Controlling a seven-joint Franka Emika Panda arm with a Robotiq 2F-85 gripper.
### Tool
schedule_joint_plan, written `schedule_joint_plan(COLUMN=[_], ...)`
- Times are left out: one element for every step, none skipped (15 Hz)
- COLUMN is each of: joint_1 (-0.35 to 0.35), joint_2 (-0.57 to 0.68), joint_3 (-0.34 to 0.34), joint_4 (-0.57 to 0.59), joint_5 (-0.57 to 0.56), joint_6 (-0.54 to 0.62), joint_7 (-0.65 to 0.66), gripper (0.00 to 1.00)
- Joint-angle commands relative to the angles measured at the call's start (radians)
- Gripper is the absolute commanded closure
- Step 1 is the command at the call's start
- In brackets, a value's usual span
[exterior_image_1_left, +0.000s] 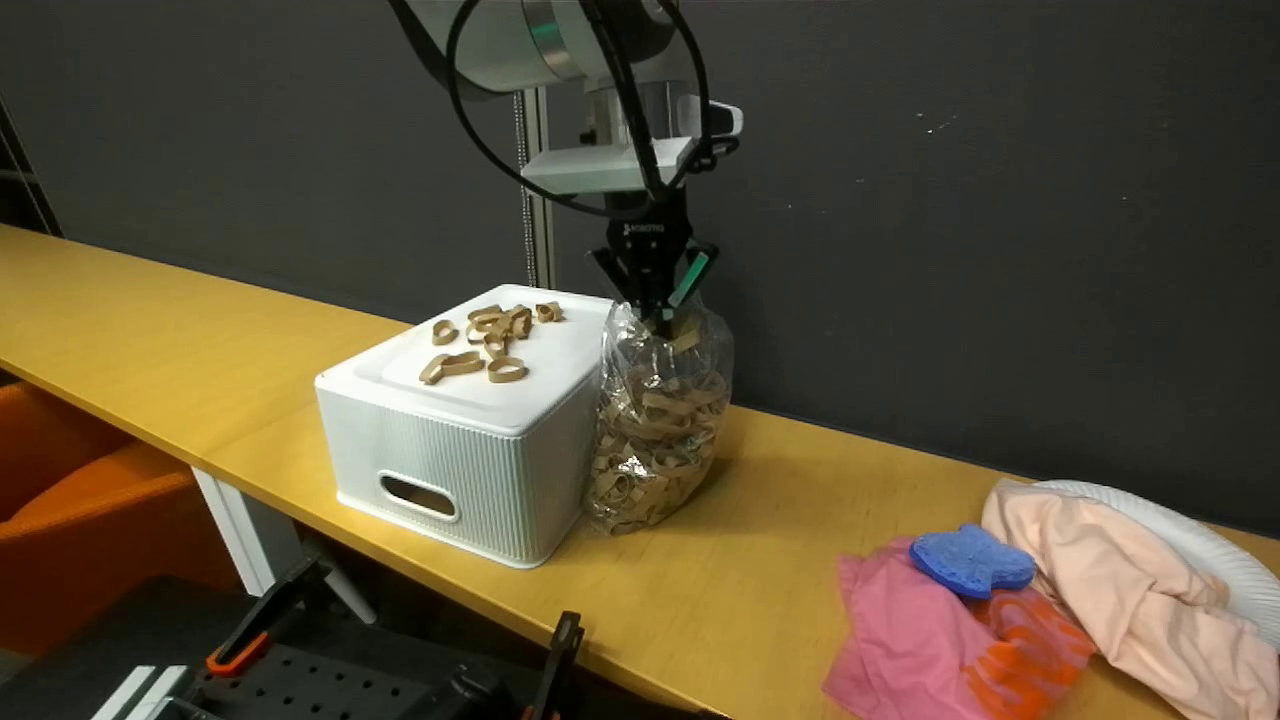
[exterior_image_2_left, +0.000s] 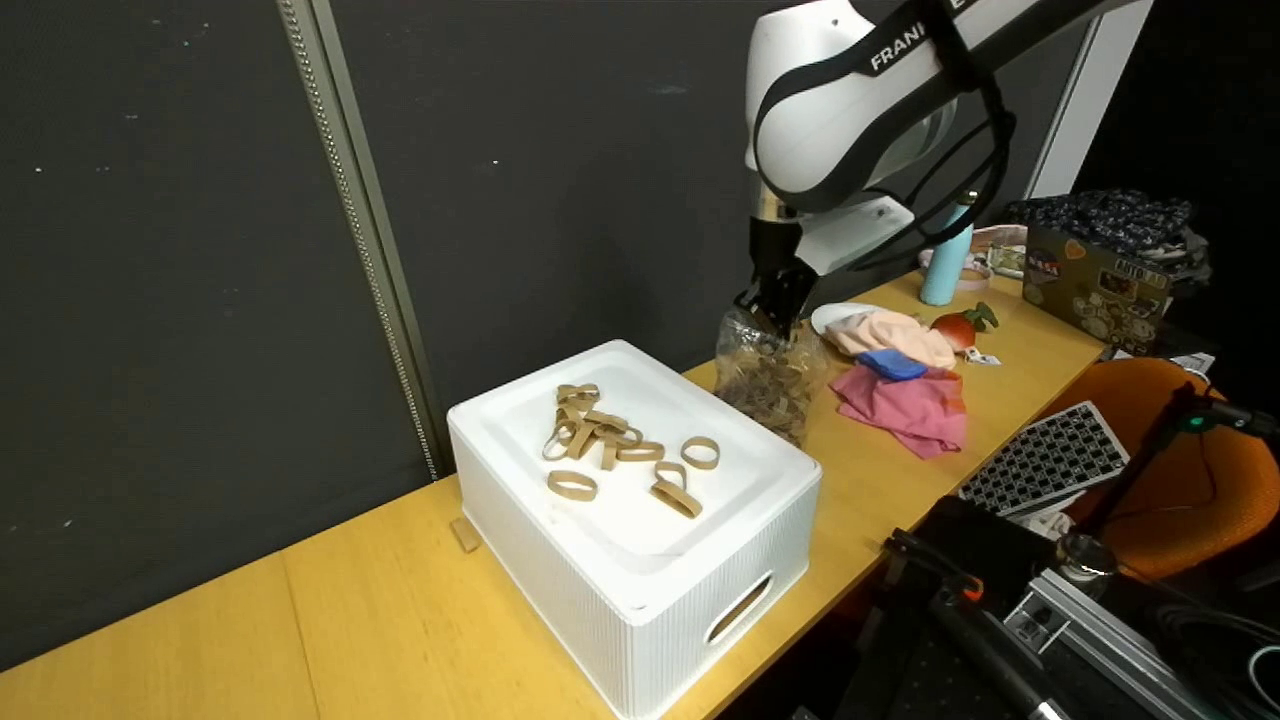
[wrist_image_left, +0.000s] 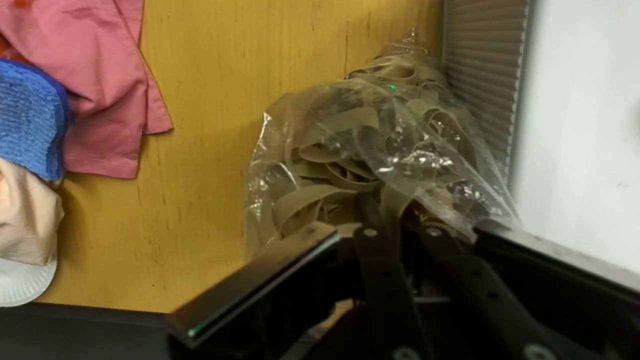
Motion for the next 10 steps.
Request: schedule_joint_plan(joint_1=[0.001, 0.002, 0.003, 0.006, 0.008, 0.011, 0.017, 0.024, 0.037, 0.049], joint_2=[-0.006, -0.013, -0.019, -0.029, -0.042, -0.055, -0.076, -0.095, -0.122, -0.144], joint_3=[0.000, -0.001, -0.001, 0.000, 0.001, 0.003, 0.008, 0.013, 0.022, 0.035], joint_4=[0.003, -0.002, -0.005, -0.008, -0.014, -0.020, -0.027, -0.031, -0.035, -0.038], joint_5=[0.000, -0.005, -0.007, -0.010, -0.014, -0.014, -0.013, -0.012, -0.009, -0.005], joint_6=[0.018, 0.022, 0.023, 0.018, 0.014, 0.009, 0.006, 0.002, -0.011, -0.014], joint_7=[-0.005, -0.005, -0.004, -0.002, 0.000, 0.003, 0.004, 0.007, 0.011, 0.012], gripper=[0.56, 0.50, 0.42, 0.35, 0.27, 0.20, 0.14, 0.05, 0.01, 0.00])
